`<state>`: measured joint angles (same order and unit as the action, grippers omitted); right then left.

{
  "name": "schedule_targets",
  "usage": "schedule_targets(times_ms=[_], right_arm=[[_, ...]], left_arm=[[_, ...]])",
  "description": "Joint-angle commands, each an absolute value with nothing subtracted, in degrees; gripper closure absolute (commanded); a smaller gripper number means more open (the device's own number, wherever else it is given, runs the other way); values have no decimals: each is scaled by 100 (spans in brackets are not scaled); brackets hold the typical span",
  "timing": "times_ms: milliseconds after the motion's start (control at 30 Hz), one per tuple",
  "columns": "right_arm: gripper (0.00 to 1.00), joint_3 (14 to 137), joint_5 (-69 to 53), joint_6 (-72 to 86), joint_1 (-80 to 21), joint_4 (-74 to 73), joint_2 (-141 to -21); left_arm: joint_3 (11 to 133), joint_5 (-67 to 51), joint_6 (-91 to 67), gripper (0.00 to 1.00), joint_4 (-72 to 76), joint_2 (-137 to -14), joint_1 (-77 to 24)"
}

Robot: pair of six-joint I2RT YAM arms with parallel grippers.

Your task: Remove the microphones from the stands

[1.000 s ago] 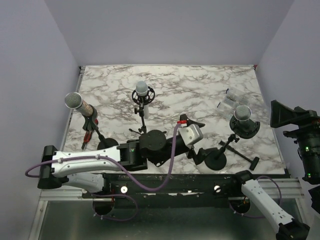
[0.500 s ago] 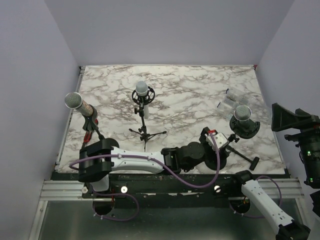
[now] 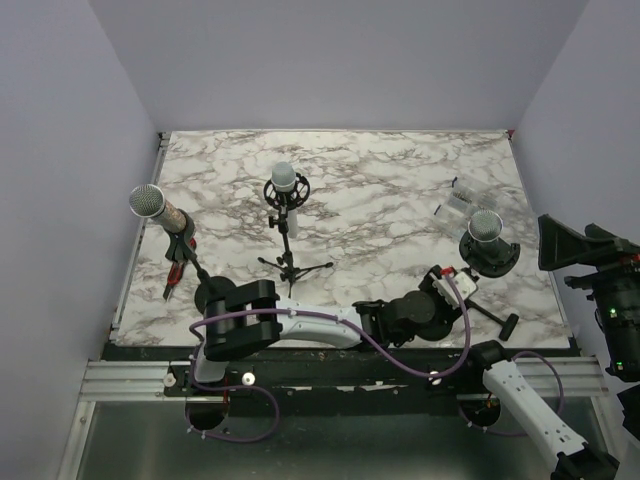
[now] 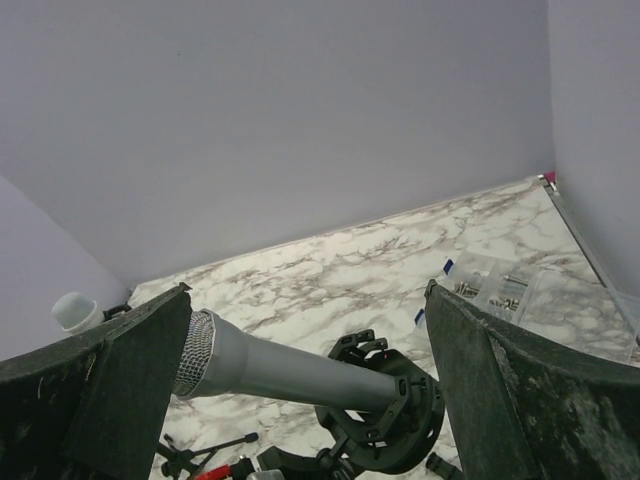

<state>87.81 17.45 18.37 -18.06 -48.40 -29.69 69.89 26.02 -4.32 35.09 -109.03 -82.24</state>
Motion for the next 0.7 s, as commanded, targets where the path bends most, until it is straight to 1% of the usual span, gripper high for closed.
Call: schedule_targets(times_ms=[0,67,133,233,367,500,600,667], right_arm=[[0,8744,1710,1782,-1837,-5022,-2842],[0,8730,1725,1776,-1829,-5028,-2822],[0,8713,1764,1780,-1832,-5023,-2816],[0,8671,1768,1790,-1836,-5025,-2817],[0,8564,1754,1805,-1837,-5058,-2808],[0,8408,1766,1818,-1837,-5059,-2786],[0,8339,1734,1828,-1832,-5049,-2798],[0,8309,1711,1835,-1837,-5031,-2808]], left_arm=[[7270,3206,-27,52,3946,-11146,-8249],[7264,3386,242,63,4127,-11208,-8249],[7246,3485,434,72,4287,-11255,-8244],[7189,3635,674,82,4443,-11276,-8245],[6966,3912,967,100,4588,-11171,-8244],[6521,4026,1002,100,4652,-10882,-8245],[6042,4131,1005,100,4955,-10647,-8238],[5726,3979,919,100,5236,-10487,-8197]])
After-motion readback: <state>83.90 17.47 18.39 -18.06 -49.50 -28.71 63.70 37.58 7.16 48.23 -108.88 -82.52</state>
